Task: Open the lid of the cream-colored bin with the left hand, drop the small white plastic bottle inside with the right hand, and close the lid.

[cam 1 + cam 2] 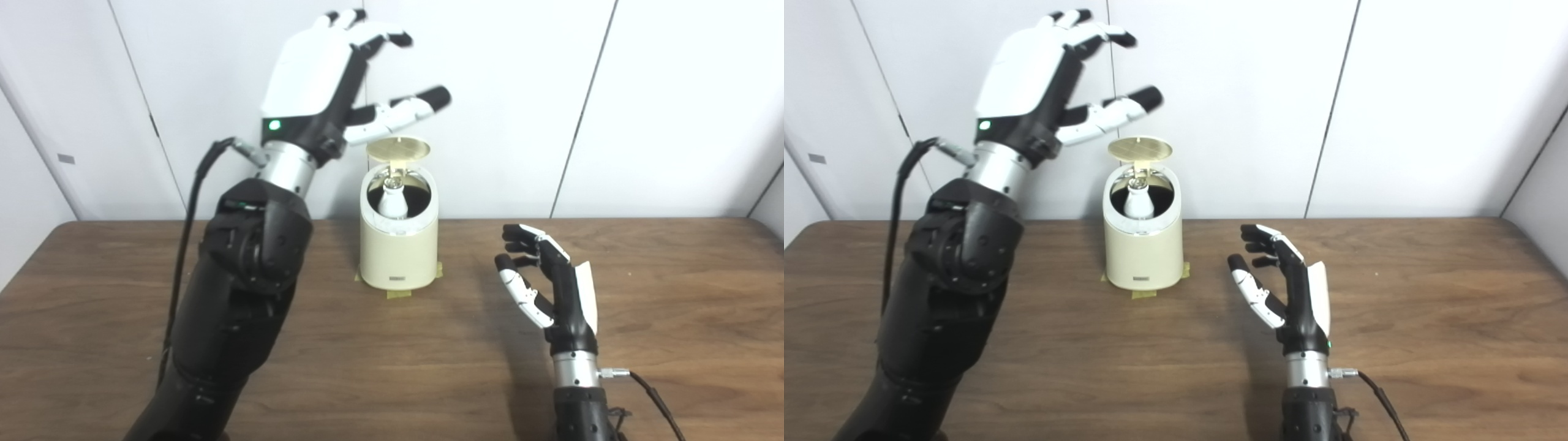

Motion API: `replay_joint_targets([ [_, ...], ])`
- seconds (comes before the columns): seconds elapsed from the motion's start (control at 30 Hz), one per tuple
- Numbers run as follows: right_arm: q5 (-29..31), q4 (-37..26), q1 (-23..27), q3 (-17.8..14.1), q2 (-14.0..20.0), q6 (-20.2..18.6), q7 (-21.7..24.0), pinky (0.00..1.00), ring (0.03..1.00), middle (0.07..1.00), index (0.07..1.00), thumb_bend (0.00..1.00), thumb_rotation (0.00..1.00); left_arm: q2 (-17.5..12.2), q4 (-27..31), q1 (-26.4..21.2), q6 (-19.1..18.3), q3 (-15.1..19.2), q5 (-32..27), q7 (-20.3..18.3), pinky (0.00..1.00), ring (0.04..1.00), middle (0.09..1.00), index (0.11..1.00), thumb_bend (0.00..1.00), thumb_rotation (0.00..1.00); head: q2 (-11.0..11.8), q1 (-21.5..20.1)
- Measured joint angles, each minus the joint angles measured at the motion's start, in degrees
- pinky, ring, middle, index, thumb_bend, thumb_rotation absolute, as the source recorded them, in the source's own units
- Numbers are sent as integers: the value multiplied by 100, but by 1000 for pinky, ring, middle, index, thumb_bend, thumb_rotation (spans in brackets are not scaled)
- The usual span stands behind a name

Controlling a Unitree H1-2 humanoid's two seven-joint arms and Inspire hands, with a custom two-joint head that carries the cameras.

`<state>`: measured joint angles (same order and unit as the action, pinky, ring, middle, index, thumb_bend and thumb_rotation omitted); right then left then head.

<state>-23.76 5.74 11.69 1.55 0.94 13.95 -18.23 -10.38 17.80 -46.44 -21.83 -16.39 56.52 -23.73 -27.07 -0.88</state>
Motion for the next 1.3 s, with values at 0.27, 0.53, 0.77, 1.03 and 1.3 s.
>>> replay_joint_targets([
  [0.27,-61,54,2,25,-56,1,-61,555,660,691,693,251,595,-27,-530,-91,-35,-270,313,-643,1000,962,860,826,851,1000,26,-52],
  [0.53,-63,48,2,44,-80,2,-64,561,667,697,697,243,608,5,-796,-80,-44,-340,504,-644,1000,994,879,854,849,1000,53,-53],
  [0.77,-55,33,2,51,-77,2,-63,560,668,700,696,242,606,106,-1095,-69,-184,-268,590,-543,1000,1000,902,870,892,1000,79,-35],
  [1.03,-108,34,2,91,-79,1,-64,554,665,700,700,246,584,113,-1450,-83,-276,-215,718,-436,1000,1000,902,879,911,1000,97,-44],
  [1.3,-231,28,1,90,-116,-10,-64,549,660,696,699,259,601,64,-1632,-119,-400,-270,844,-567,1000,1000,900,872,925,1000,88,-70],
])
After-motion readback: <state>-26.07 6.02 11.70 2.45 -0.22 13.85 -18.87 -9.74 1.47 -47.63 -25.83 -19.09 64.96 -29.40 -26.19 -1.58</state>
